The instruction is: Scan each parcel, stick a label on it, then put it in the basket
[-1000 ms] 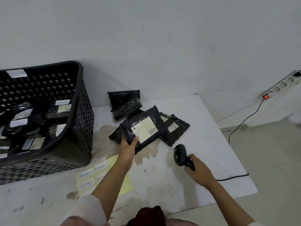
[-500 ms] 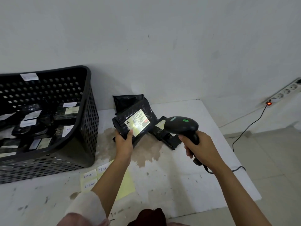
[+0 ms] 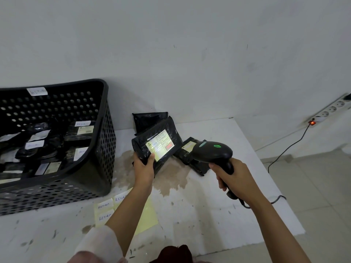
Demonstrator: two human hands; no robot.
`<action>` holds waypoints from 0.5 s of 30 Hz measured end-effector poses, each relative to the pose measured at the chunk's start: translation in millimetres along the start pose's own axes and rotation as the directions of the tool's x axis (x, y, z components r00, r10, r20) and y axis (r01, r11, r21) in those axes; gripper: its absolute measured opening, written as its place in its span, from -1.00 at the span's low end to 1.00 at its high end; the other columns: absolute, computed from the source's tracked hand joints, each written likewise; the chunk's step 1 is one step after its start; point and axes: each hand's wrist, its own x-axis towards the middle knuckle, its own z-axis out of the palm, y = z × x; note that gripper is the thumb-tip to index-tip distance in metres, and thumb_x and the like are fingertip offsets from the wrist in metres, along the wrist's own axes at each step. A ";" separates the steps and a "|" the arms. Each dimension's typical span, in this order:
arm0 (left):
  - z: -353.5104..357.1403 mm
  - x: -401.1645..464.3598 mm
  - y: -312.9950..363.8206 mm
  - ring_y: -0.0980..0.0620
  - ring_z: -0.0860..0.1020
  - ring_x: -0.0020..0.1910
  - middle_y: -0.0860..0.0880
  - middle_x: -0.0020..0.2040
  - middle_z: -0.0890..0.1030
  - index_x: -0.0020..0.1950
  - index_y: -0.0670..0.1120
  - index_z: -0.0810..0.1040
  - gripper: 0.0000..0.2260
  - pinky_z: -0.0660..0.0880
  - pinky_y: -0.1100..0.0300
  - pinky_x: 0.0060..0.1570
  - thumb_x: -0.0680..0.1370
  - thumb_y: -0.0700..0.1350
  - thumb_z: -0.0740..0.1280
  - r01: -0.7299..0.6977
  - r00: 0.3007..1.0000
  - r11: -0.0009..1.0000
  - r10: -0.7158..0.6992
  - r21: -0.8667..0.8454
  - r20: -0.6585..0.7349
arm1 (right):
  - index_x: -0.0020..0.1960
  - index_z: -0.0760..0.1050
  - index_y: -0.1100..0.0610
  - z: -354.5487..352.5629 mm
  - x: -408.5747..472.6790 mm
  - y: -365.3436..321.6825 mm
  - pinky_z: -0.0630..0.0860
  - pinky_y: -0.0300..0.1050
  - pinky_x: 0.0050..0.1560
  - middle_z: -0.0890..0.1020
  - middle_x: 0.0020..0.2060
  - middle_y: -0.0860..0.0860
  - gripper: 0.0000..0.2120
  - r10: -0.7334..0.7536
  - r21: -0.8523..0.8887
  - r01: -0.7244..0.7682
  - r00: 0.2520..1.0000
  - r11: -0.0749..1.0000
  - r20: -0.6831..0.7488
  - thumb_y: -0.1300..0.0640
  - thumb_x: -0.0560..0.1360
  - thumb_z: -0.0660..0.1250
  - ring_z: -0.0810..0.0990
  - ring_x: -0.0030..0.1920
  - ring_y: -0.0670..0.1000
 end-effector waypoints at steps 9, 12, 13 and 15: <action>-1.3 -1.9 -3.6 -0.03 0.47 0.27 -0.01 0.27 0.50 0.43 -0.03 0.31 -0.57 0.38 0.06 0.31 0.58 -0.18 0.30 0.013 1.000 1.000 -0.013 0.000 0.003 | -0.30 0.46 0.11 1.4 -5.6 1.6 0.46 -0.31 -0.41 0.59 -0.52 0.05 -0.69 0.026 0.009 -0.026 1.000 1.000 0.016 -0.05 0.51 0.36 0.52 -0.53 -0.08; 0.1 -4.3 -5.7 -0.04 0.49 0.26 -0.06 0.29 0.52 0.42 -0.08 0.33 -0.58 0.40 0.00 0.33 0.57 -0.16 0.31 0.049 0.999 0.999 -0.049 0.005 0.018 | -0.26 0.47 0.13 6.6 -4.5 9.6 0.47 -0.18 -0.40 0.58 -0.52 0.05 -0.69 0.059 0.055 -0.060 0.998 0.997 0.028 -0.07 0.50 0.35 0.50 -0.52 -0.06; 0.5 -5.2 -7.3 -0.03 0.51 0.21 -0.09 0.28 0.53 0.39 -0.11 0.35 -0.60 0.43 0.05 0.27 0.57 -0.15 0.32 0.065 0.998 0.998 -0.065 0.013 0.020 | -0.24 0.47 0.12 9.8 -3.7 15.3 0.44 -0.13 -0.41 0.56 -0.51 0.05 -0.71 0.074 0.081 -0.076 0.997 0.994 0.019 -0.08 0.51 0.34 0.49 -0.51 -0.05; 0.3 -7.8 -11.9 0.00 0.55 0.09 -0.11 0.21 0.57 0.32 -0.13 0.40 -0.64 0.46 0.17 0.11 0.55 -0.10 0.34 0.107 0.994 0.994 -0.108 0.035 0.031 | -0.15 0.45 0.08 17.9 -1.5 33.1 0.41 -0.10 -0.42 0.55 -0.43 0.04 -0.78 0.113 0.102 -0.113 0.994 0.988 0.006 -0.05 0.54 0.31 0.47 -0.45 -0.03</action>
